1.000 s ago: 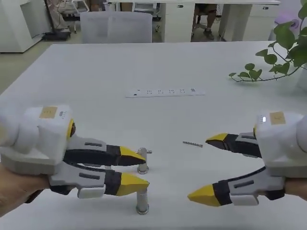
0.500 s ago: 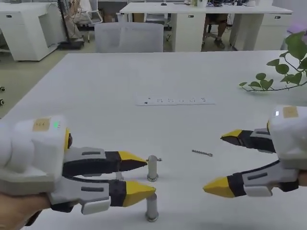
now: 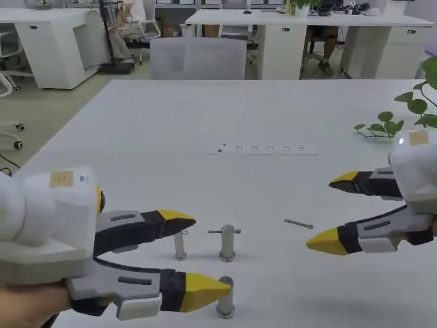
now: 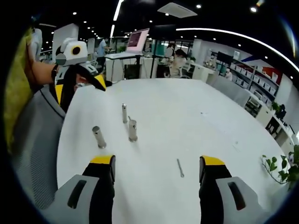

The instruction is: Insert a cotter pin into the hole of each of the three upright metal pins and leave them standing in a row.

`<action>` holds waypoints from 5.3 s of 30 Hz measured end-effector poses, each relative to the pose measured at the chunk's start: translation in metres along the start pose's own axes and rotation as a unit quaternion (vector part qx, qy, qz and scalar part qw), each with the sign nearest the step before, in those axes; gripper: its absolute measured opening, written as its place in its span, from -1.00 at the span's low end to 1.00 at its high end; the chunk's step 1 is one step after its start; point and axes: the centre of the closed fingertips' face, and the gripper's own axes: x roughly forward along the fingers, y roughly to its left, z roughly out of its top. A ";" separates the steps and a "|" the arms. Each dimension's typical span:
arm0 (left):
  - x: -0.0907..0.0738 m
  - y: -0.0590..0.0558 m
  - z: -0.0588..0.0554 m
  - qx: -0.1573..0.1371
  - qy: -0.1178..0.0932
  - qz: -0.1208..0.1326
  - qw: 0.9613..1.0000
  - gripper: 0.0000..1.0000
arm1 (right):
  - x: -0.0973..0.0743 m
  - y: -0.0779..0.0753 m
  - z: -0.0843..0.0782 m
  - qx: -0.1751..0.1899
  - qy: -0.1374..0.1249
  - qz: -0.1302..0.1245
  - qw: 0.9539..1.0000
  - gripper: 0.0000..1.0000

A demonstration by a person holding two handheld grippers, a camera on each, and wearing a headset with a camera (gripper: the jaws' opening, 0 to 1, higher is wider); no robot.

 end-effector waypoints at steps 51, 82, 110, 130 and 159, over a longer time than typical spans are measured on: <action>-0.033 0.012 -0.059 -0.063 0.055 0.101 0.991 0.86 | 0.078 -0.050 -0.074 -0.038 0.233 0.036 0.971 -0.67; -0.030 0.009 -0.064 -0.078 0.057 0.089 0.991 0.75 | 0.086 -0.051 -0.087 -0.007 0.279 0.075 0.957 -0.79; -0.026 0.006 -0.062 -0.079 0.053 0.078 0.992 0.62 | 0.072 -0.029 -0.084 -0.038 0.282 0.062 0.957 -0.95; -0.023 0.001 -0.056 -0.069 0.045 0.064 0.995 0.49 | 0.028 0.029 -0.034 -0.084 0.256 0.087 0.959 -0.95; 0.011 0.007 -0.009 -0.030 0.017 0.032 0.999 -0.16 | 0.017 0.087 0.033 -0.161 0.214 0.132 0.954 -0.95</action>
